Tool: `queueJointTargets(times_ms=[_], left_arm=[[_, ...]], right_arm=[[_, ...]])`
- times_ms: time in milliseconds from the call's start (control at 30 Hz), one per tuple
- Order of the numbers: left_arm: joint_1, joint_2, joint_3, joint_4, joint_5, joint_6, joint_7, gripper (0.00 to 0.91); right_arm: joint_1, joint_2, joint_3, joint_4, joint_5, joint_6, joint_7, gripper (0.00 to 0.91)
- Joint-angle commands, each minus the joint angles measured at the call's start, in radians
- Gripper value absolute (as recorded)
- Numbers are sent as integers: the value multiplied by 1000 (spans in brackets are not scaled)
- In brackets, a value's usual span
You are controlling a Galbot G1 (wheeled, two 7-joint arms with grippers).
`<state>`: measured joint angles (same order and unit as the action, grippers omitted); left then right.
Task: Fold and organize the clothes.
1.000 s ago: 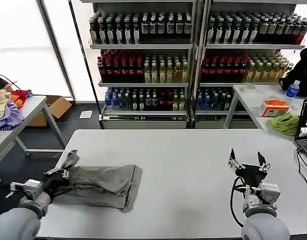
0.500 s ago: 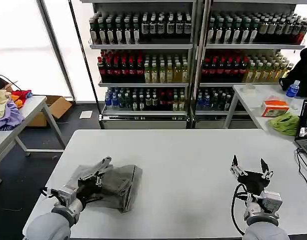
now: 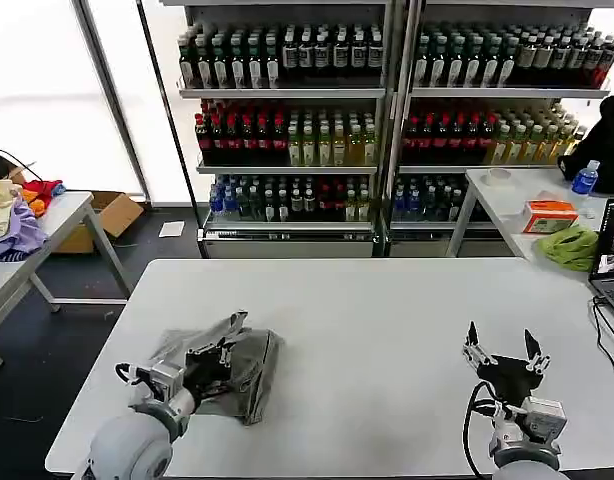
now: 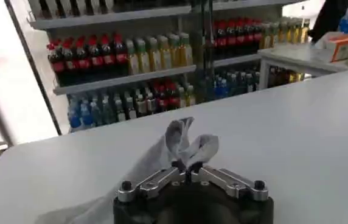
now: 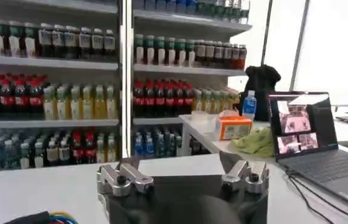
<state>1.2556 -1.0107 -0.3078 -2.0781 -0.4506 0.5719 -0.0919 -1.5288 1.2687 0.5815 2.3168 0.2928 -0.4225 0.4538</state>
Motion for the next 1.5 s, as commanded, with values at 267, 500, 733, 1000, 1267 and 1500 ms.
queueJointTargets(times_ms=[267, 500, 733, 1000, 1267, 1500], left_arm=[[-40, -22, 53, 56, 18, 5, 18, 0], [-34, -46, 59, 84, 38, 4, 38, 907], [-5, -70, 77, 81, 42, 1, 48, 907], [-4, -101, 34, -78, -445, -6, 21, 907], [-18, -39, -102, -80, -468, -54, -80, 907], [54, 18, -227, -19, -349, -39, -105, 907]], right_arm=[[-14, -1, 2, -5, -3, 2, 0, 907], [-5, -5, 0, -18, -1, 4, -1, 907], [10, -5, -6, -27, 1, 2, 1, 907], [29, -11, -11, -40, 4, -2, 9, 907], [77, -35, -20, -54, 31, -16, 18, 907], [114, -57, -35, -70, 54, -17, 17, 907]])
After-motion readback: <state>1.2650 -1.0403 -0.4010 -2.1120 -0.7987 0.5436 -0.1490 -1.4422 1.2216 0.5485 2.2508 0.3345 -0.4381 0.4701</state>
